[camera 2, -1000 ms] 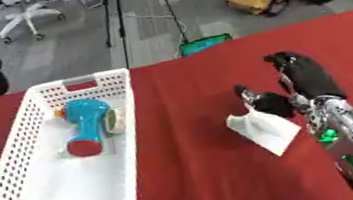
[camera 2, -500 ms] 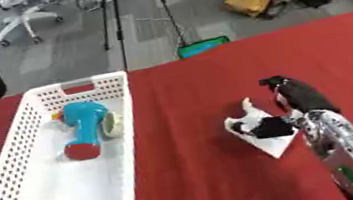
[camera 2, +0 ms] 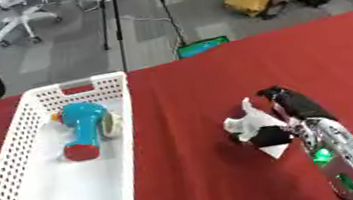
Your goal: Pick up objects on the table and place them in the box.
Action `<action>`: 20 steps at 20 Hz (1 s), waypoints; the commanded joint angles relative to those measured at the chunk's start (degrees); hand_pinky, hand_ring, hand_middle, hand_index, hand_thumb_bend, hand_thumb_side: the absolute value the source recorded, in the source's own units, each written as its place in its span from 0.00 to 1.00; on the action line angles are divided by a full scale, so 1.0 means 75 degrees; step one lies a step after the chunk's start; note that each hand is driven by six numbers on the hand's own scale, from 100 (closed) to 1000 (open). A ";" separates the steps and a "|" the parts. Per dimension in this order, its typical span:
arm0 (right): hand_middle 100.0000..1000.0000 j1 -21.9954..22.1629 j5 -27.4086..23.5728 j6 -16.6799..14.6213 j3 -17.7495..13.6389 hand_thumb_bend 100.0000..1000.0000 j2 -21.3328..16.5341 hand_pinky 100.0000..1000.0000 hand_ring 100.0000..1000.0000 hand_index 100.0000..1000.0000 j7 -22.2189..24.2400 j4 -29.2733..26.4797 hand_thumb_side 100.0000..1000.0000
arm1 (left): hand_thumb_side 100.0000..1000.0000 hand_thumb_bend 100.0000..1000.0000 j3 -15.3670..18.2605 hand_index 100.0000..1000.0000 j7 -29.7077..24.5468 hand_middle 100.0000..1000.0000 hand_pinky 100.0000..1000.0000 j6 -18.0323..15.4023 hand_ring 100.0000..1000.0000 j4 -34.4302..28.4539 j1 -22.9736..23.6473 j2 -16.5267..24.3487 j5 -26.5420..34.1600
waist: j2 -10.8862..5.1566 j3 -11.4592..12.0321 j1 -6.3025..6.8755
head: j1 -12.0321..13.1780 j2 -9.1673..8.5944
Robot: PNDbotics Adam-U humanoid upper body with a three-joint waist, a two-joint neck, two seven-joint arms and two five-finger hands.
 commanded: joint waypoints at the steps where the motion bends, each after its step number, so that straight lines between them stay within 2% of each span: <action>1: 0.92 -0.0128 -0.0028 0.0018 0.0003 0.68 -0.0045 1.00 1.00 0.96 -0.0016 -0.0003 0.62 | 0.97 0.00 0.0011 0.95 -0.0021 0.91 0.94 0.0017 0.88 -0.0111 -0.0047 0.0060 -0.0008 | -0.0106 0.0027 -0.0013 | -0.0015 -0.0091; 20: 0.90 -0.0283 0.0004 0.0327 -0.0046 0.58 0.0022 1.00 1.00 0.92 -0.0469 0.0635 0.63 | 0.96 0.00 -0.0016 0.95 -0.0130 0.91 0.94 0.0058 0.88 -0.0111 -0.0056 0.0002 0.0028 | -0.0051 0.0122 0.0024 | -0.0152 -0.0172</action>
